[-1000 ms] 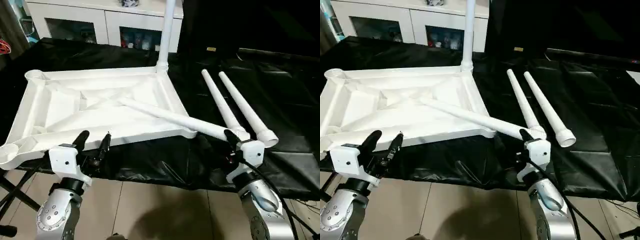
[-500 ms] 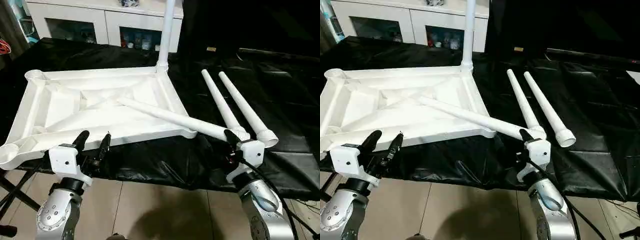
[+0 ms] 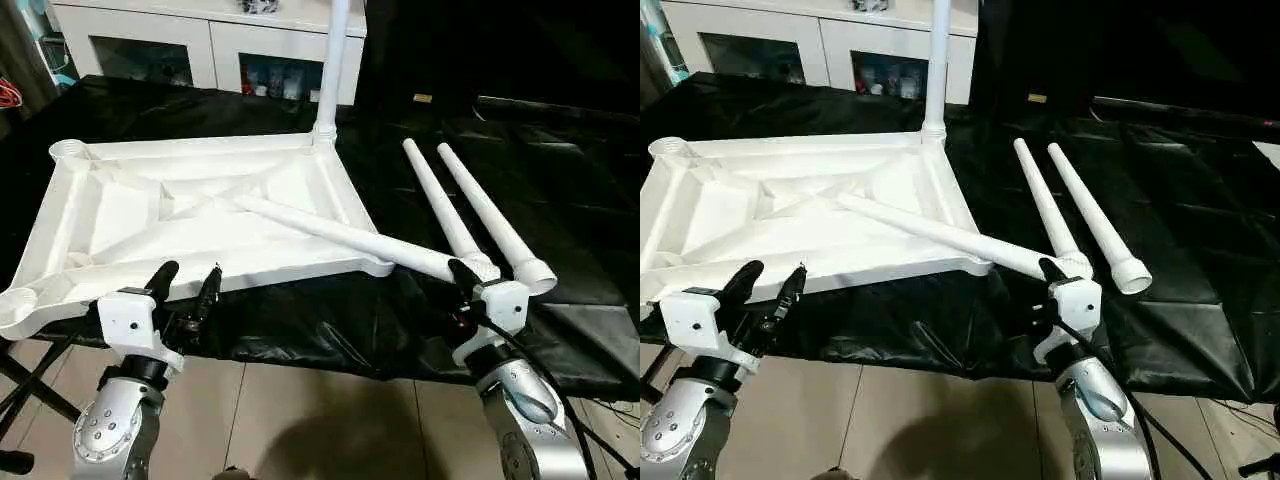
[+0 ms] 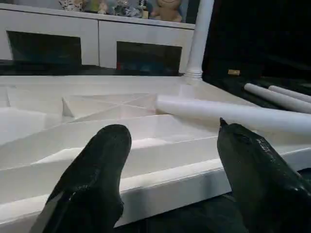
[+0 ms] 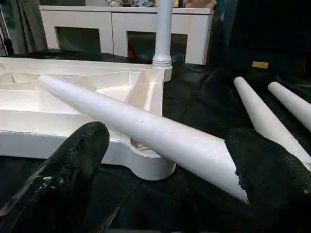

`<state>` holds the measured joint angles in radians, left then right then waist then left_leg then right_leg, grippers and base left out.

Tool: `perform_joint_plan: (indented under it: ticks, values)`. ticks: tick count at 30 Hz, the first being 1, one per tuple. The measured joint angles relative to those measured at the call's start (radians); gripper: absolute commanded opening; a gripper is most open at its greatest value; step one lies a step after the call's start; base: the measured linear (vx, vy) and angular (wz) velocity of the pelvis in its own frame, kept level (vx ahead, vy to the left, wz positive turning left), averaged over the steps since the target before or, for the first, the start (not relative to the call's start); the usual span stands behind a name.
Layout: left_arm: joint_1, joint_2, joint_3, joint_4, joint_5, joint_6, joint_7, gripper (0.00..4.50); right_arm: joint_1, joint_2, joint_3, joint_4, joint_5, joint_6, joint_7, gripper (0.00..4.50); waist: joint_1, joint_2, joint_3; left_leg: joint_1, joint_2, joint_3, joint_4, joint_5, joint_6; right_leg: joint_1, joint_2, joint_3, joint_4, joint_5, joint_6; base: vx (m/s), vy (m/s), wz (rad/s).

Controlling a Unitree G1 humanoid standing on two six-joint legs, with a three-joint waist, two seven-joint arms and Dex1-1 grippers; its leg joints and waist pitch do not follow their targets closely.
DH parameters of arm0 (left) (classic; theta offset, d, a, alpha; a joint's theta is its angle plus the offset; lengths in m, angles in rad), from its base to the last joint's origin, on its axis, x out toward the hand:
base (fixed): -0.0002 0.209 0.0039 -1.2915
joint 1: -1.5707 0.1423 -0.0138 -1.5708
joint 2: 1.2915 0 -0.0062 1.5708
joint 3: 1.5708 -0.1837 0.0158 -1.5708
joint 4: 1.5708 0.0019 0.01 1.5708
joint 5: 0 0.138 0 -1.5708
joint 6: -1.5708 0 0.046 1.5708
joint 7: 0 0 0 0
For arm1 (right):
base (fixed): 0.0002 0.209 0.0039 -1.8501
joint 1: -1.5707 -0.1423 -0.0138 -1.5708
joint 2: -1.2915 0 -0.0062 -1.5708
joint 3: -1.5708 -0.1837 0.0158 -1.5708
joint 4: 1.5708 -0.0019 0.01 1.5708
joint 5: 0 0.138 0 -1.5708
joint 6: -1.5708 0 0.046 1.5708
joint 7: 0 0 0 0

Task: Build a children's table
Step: Rotate leg to tighten

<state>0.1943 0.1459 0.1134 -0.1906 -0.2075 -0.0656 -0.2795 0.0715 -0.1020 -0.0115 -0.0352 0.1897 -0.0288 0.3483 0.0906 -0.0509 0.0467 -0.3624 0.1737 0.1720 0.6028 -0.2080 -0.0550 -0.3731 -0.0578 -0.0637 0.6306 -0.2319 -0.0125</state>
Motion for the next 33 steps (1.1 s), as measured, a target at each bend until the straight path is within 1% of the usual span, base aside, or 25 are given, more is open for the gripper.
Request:
perform_joint_plan:
  ticks: [33]
  values:
    - [0.0,0.0,0.0,0.0,0.0,0.0,0.0,3.32,0.0,0.0,0.0,0.0,0.0,0.0,0.0,4.38,0.0,0.0,0.0,0.0,0.0,0.0,0.0,0.0,0.0,0.0,0.0,0.0,0.0,0.0,0.0,0.0,0.0,0.0]
